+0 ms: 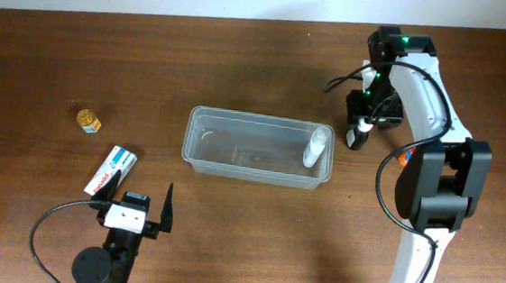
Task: Pack container
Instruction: 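Grasp the dark bottle with the right gripper and lift, then carry the dark bottle left and lower it into the container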
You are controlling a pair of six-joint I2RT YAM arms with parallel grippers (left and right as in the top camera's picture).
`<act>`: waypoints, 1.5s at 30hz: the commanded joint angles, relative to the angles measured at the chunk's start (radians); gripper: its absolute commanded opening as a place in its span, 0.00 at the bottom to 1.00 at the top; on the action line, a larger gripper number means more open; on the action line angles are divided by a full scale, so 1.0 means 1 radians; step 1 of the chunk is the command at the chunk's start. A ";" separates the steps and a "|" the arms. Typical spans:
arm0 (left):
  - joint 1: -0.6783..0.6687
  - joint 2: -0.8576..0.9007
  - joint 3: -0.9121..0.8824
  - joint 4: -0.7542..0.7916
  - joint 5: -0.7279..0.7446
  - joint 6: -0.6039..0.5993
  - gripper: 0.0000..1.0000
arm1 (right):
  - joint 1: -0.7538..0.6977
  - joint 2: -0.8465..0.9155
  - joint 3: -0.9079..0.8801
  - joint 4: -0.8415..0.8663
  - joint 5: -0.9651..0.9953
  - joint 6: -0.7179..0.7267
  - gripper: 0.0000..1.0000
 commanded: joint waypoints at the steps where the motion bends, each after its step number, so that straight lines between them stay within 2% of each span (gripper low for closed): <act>1: 0.005 -0.008 -0.006 0.000 0.000 0.009 0.99 | -0.005 -0.002 -0.010 0.001 -0.006 -0.011 0.46; 9: 0.005 -0.008 -0.006 0.000 0.000 0.009 0.99 | -0.005 -0.002 -0.010 -0.023 -0.011 -0.010 0.24; 18: 0.005 -0.008 -0.006 -0.001 0.000 0.009 0.99 | -0.006 -0.031 0.008 -0.035 -0.009 -0.010 0.24; 31: 0.005 -0.008 -0.006 -0.001 0.000 0.009 0.99 | 0.001 -0.104 0.318 -0.241 -0.031 -0.002 0.24; 37: 0.005 -0.008 -0.006 -0.001 0.000 0.009 0.99 | 0.066 -0.119 0.517 -0.326 -0.043 -0.002 0.24; 41: 0.005 -0.008 -0.006 -0.001 0.000 0.009 0.99 | 0.133 -0.150 0.560 -0.326 -0.043 -0.001 0.25; 45: 0.005 -0.008 -0.006 -0.001 0.000 0.009 0.99 | 0.195 -0.181 0.561 -0.326 -0.031 0.068 0.25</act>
